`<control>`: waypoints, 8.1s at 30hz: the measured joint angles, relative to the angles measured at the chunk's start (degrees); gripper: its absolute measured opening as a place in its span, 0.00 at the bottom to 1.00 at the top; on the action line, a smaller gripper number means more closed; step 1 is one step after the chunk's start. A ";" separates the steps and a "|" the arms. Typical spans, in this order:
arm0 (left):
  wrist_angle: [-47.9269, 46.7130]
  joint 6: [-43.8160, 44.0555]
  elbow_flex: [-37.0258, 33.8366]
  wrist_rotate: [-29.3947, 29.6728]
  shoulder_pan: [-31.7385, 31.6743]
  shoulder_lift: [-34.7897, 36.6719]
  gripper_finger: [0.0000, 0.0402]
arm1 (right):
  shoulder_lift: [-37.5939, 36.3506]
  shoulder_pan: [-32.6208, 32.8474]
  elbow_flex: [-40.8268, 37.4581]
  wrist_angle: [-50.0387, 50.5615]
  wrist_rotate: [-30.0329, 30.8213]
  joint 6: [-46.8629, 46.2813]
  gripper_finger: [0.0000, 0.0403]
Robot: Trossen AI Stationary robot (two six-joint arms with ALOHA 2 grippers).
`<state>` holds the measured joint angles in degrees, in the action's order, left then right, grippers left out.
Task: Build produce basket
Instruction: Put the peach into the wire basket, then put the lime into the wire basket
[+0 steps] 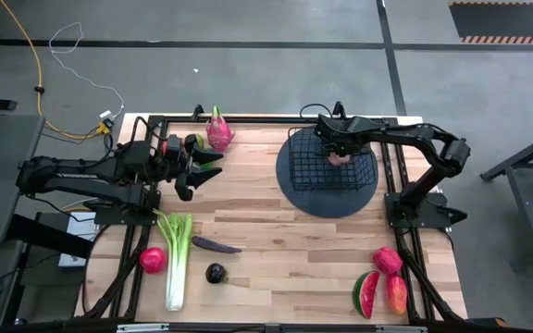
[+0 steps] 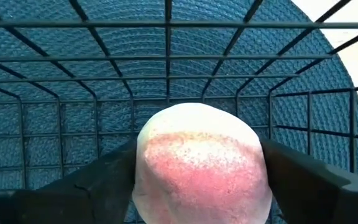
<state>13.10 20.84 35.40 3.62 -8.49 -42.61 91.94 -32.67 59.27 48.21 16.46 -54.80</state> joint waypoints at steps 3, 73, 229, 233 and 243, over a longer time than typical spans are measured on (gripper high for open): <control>0.00 0.00 0.00 0.00 0.00 0.00 0.57 | -0.02 0.00 0.00 0.41 -0.01 1.22 0.88; -61.11 1.10 13.71 13.58 -17.79 -19.54 0.61 | -37.33 37.18 -16.20 -50.63 2.65 38.34 0.94; -16.20 -12.26 3.70 22.92 11.56 10.29 0.61 | -38.80 34.53 -12.15 -41.65 2.85 38.39 0.49; -16.02 -15.50 3.74 23.27 11.56 10.09 0.52 | -38.32 34.00 -10.02 -38.27 3.95 38.88 0.49; -15.85 -15.08 3.74 23.43 11.56 9.92 0.51 | -24.91 21.73 4.12 -6.36 0.94 41.50 0.49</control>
<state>-2.75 5.76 39.13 27.05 3.07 -32.69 67.03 -10.93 63.39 41.85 17.39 -13.30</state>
